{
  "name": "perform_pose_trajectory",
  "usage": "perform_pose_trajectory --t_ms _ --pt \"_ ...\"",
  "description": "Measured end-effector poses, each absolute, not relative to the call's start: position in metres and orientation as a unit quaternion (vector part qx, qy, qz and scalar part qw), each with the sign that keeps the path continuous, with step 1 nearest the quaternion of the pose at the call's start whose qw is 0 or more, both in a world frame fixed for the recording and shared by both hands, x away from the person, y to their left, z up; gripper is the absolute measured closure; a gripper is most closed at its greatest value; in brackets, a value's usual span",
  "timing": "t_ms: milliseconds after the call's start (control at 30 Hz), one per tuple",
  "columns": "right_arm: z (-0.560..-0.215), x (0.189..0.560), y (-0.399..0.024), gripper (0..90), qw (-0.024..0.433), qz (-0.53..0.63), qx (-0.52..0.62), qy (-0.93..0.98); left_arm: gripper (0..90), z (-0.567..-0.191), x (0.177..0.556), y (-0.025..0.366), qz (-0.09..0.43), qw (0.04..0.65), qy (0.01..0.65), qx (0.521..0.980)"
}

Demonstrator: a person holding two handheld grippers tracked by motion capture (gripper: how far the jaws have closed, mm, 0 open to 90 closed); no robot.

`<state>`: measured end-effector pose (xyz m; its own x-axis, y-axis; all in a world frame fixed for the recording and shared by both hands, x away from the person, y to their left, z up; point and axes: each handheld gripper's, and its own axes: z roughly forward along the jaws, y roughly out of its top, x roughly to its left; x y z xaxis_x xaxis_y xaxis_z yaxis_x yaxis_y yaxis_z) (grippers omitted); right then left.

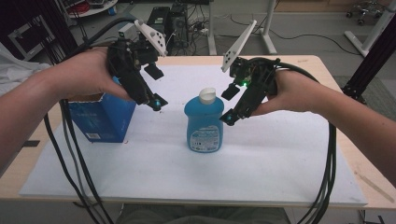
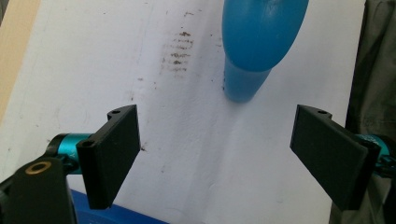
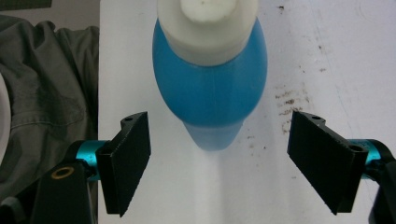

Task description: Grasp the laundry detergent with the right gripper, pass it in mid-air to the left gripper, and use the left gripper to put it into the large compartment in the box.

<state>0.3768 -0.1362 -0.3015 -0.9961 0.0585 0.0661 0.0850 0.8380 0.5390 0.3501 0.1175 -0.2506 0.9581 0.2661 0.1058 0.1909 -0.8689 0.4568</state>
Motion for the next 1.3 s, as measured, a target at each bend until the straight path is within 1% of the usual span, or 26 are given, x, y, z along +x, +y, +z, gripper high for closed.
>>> perform_pose_trajectory --t_ms 733,1000,1300 --pt "-0.322 0.37 -0.108 21.1 0.025 -0.284 -0.008 -0.958 16.1 -0.252 0.35 0.117 0.081 0.228 0.12 0.963" --pt "-0.326 0.369 -0.103 21.3 0.028 -0.284 -0.008 -0.958 16.1 -0.252 0.35 0.118 0.082 0.231 0.122 0.962" --pt "-0.328 0.368 -0.101 22.1 0.02 -0.282 -0.005 -0.959 16.1 -0.253 0.35 0.117 0.081 0.227 0.119 0.963"
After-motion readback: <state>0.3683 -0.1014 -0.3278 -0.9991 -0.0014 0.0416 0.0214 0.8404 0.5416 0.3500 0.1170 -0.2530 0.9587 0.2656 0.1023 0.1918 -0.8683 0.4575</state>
